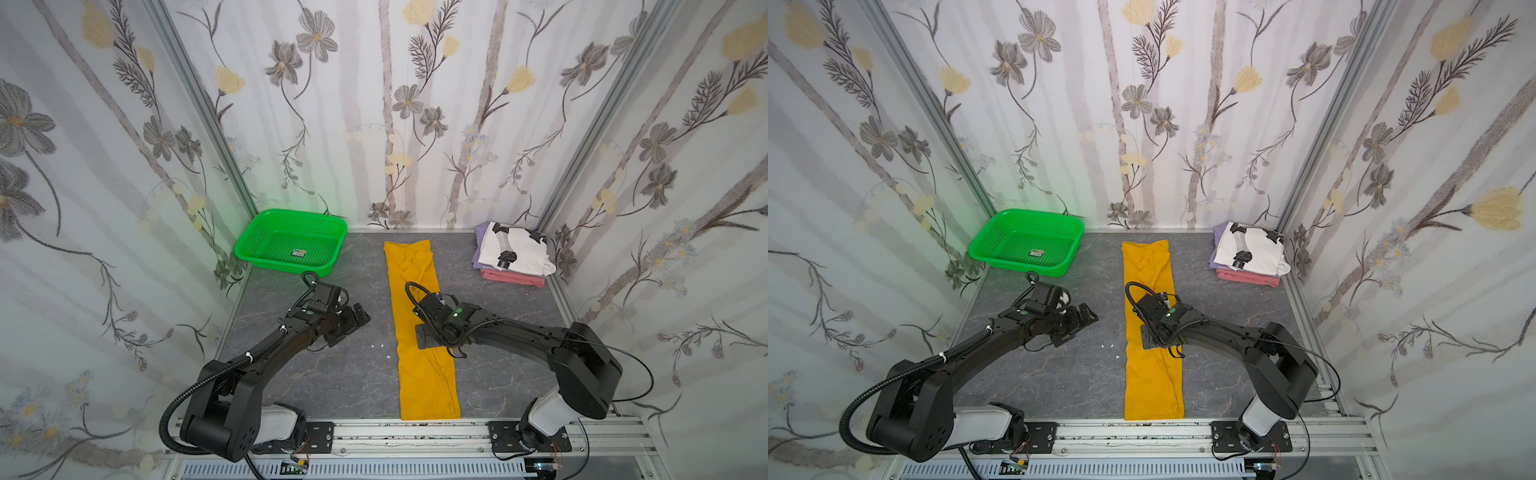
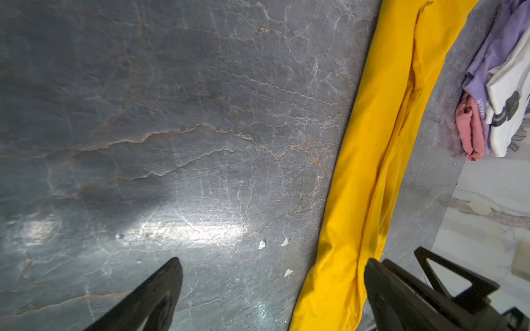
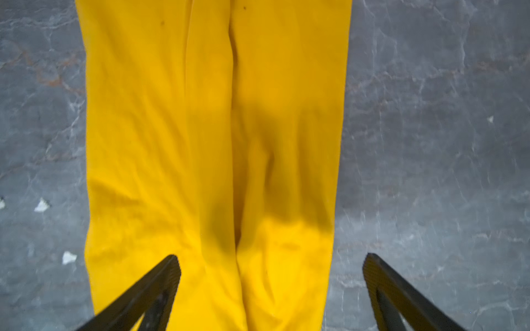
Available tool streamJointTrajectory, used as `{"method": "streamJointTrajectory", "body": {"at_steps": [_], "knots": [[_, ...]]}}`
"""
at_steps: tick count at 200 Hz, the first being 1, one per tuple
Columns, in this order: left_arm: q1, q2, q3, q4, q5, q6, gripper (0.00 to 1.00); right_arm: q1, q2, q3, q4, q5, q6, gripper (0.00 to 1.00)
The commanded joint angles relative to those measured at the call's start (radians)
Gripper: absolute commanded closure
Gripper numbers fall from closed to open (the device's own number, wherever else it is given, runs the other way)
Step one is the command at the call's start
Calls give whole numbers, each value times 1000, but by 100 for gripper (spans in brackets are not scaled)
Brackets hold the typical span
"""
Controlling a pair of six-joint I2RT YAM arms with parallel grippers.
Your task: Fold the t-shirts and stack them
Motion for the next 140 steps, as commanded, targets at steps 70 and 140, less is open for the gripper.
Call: {"method": "streamJointTrajectory", "body": {"at_steps": [70,140], "knots": [[56,-43,-20,-19,-5,6,0,-125,323,348,-103,96,-178,0],[61,-2,-21,21,22,2,0,-208,199,197,-73,127,-172,0]]}}
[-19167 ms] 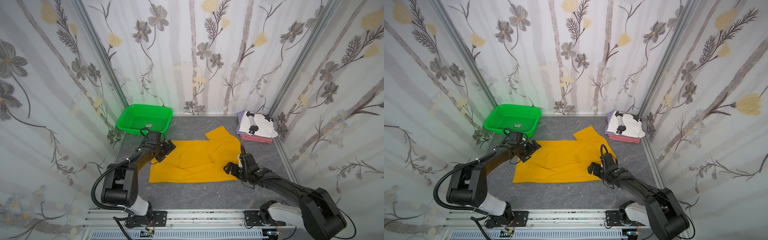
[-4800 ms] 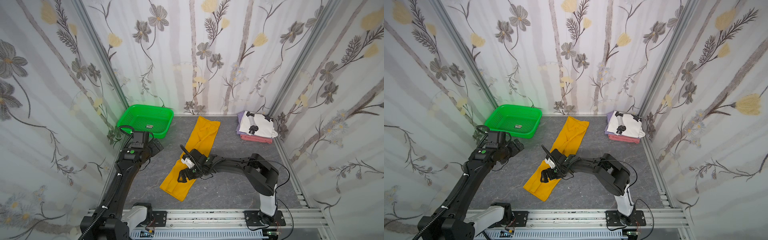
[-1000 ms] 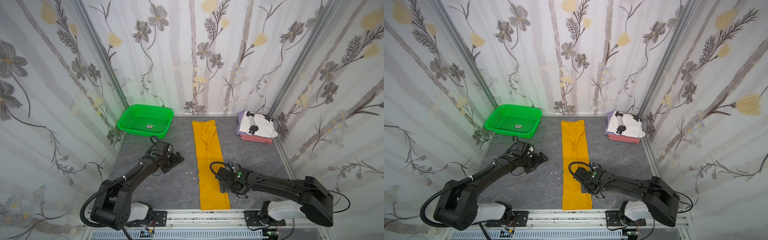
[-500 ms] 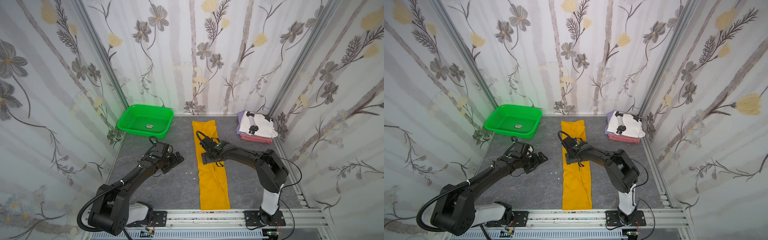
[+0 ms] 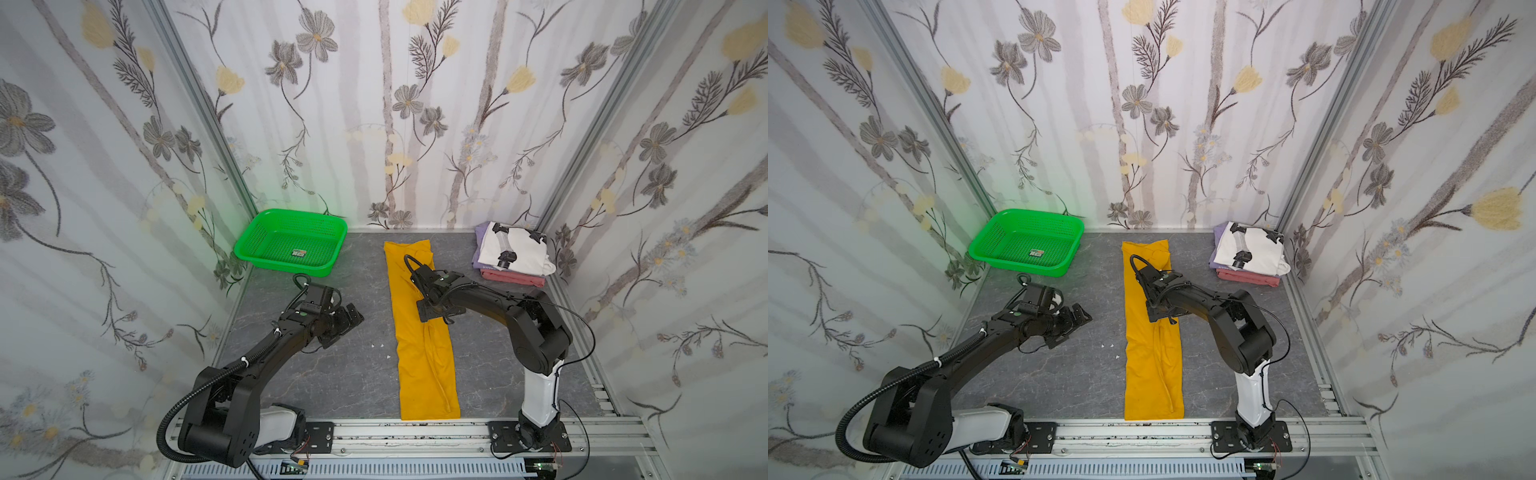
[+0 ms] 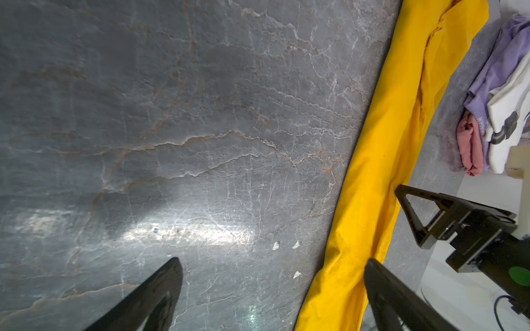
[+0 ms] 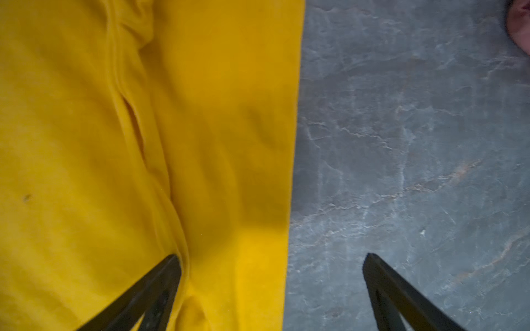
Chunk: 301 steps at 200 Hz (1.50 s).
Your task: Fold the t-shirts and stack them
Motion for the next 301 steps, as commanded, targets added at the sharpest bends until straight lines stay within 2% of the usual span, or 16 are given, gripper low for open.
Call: {"method": "streamJointTrajectory", "body": {"at_steps": [1,32,68,100,120,143,199,229,264,301], "knots": [[0,13,-2,38,17,-6,0,-24,-39,-50,24,36,0,0],[-14,38,11,54,47,1,0,-38,-126,-154,41,47,-4,0],[-90,93,33,80,124,30,0,-10,-320,-334,94,-85,4,0],[-253,143,41,44,218,124,10,95,-597,-573,183,-331,72,1],[-375,141,25,-27,219,169,15,171,-749,-722,212,-447,160,9],[-480,121,-31,-33,227,140,24,222,-893,-845,208,-506,254,19],[-708,100,-93,30,157,39,36,358,-1121,-968,134,-485,440,33],[-775,175,-68,34,111,13,46,413,-1188,-1012,120,-473,490,48],[-815,266,1,39,81,3,48,478,-1199,-1033,101,-435,546,51],[-857,330,47,-13,60,-12,72,539,-1204,-1063,135,-424,606,53]]}}
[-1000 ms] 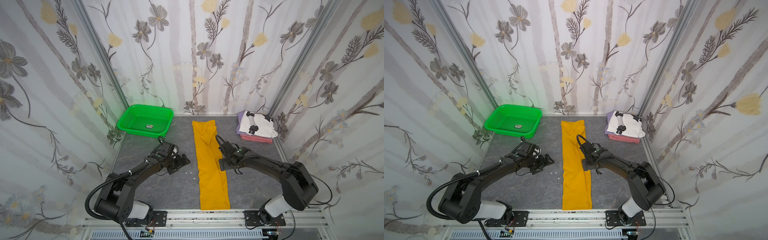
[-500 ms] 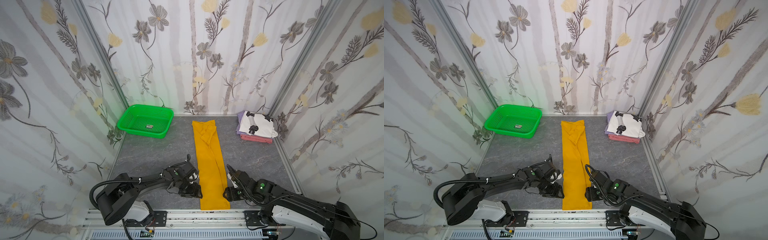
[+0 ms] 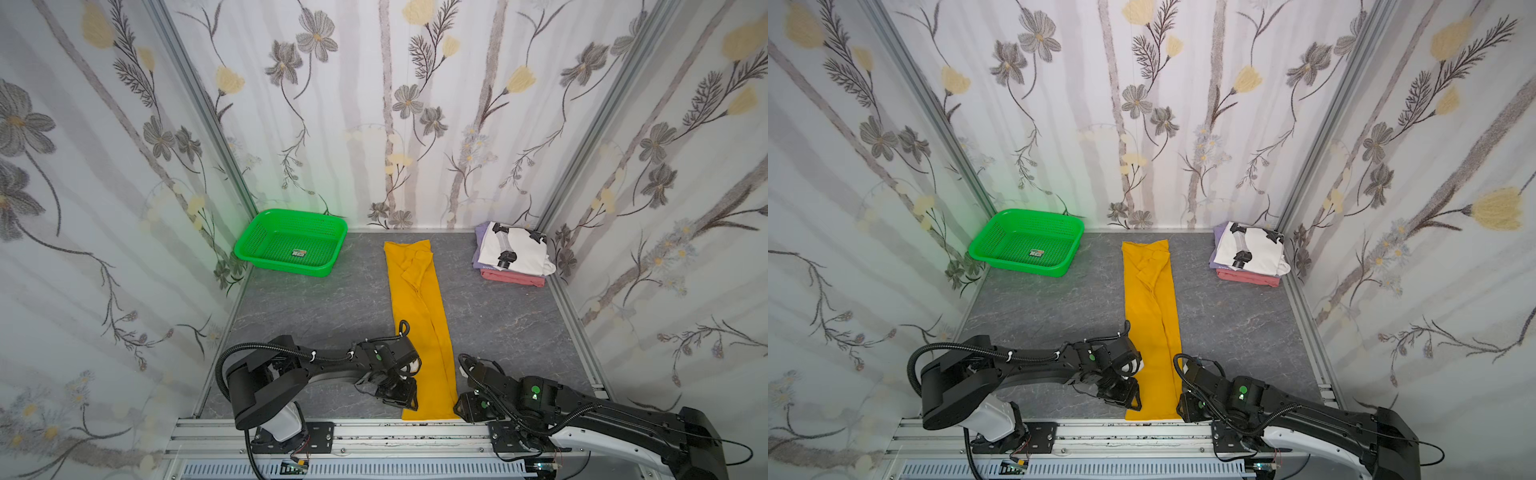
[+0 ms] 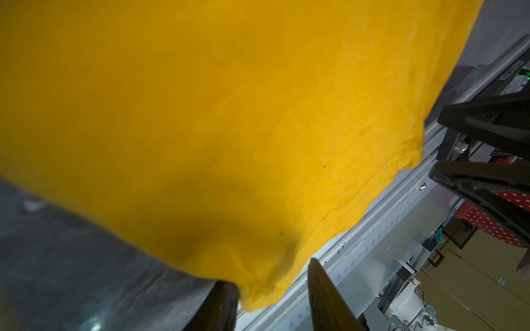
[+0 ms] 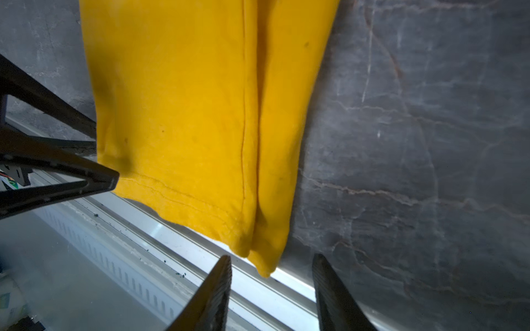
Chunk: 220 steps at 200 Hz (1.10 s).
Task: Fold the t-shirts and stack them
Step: 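Grasp the strip's near end with both grippers and lift it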
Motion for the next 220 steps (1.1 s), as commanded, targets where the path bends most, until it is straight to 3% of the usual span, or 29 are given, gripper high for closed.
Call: {"method": "streamJointTrajectory", "body": {"at_steps": [1,35,61,80,88,100,109,114,134,156,178,202,220], "knots": [[-19,31,9,-79,-95,-19,73,25,2,-17,32,25,70,53],[-24,4,3,-144,-124,-25,85,63,56,-29,73,21,88,59],[-25,-7,-12,-161,-129,-27,98,73,57,-31,76,31,100,74],[-25,-15,-18,-167,-126,-29,99,73,41,-25,64,37,100,86],[-24,-19,-22,-169,-125,-29,95,73,37,-23,62,33,95,91],[-25,-27,-25,-171,-127,-30,80,73,37,-18,64,24,84,97],[-23,-35,-30,-176,-123,-33,54,73,39,-15,66,15,79,100],[-25,-41,-34,-178,-120,-37,46,75,39,-15,68,10,77,100],[-24,-94,-77,-158,-111,-73,36,85,43,-18,81,7,76,100],[-24,-120,-112,-125,-89,-106,40,91,50,-18,104,3,74,100],[-28,-116,-129,-111,-87,-128,54,95,56,-2,108,11,65,100],[-31,-101,-120,-111,-92,-127,58,96,50,6,110,16,56,100],[-33,-76,-106,-112,-92,-127,67,97,42,11,101,20,52,100]]}}
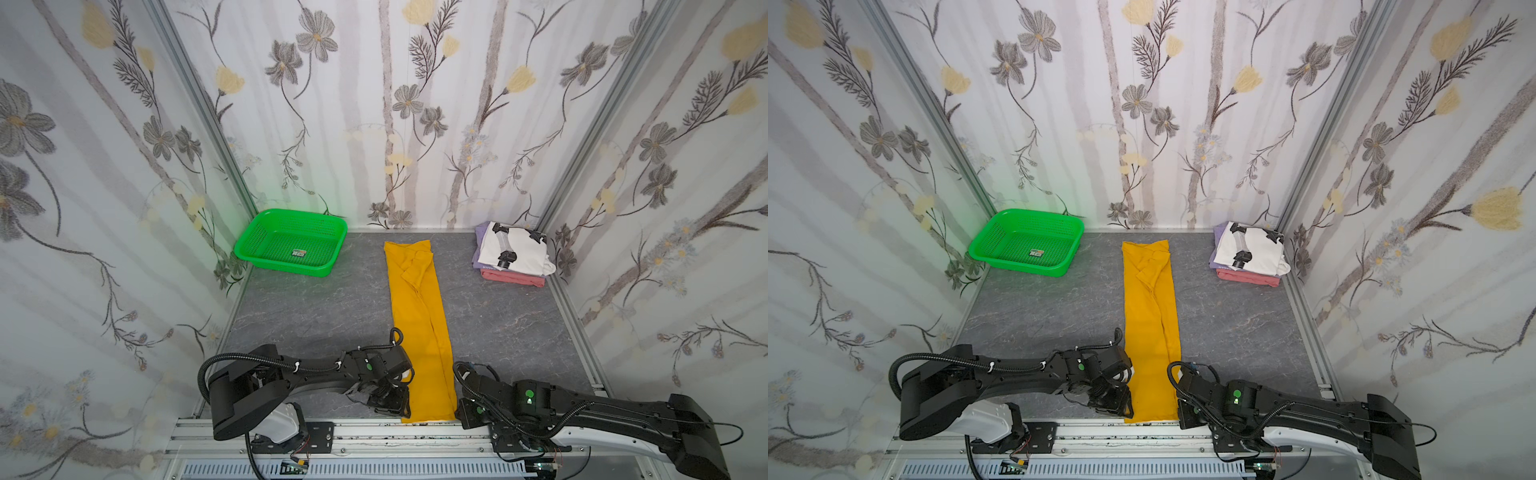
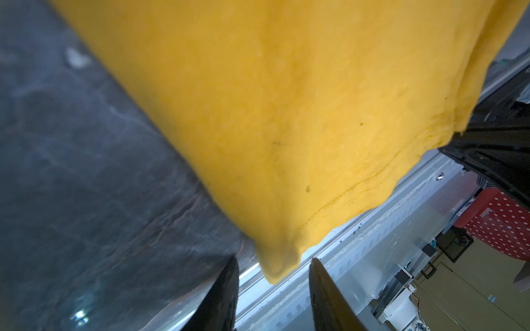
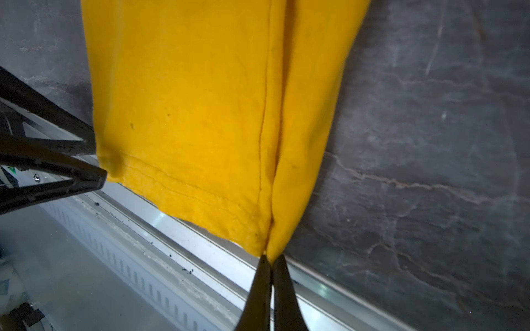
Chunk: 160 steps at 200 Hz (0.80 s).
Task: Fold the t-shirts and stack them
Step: 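Grasp the strip's near end with both grippers and lift it, then fold the lifted near end over the strip toward its far end with both grippers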
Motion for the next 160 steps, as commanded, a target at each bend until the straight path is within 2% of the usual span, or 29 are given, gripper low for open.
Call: {"method": "streamJointTrajectory", "body": {"at_steps": [1,20,37,80,104,136,160], "knots": [[-5,36,1,-88,-66,-18,68,3,-7,14,26,5,-6,100],[-10,63,21,-94,-66,-17,78,3,-26,14,23,13,-8,100],[-18,86,38,-104,-66,-25,100,3,-36,15,24,14,-8,100],[-7,12,63,-199,-92,-19,100,3,-69,40,33,11,-28,100],[52,-48,83,-247,-97,9,100,-5,-78,113,-1,86,-54,100],[209,-89,151,-258,-65,89,100,-204,-34,203,6,110,-160,100],[318,-28,264,-284,-27,195,100,-373,58,246,106,37,-270,100]]}}
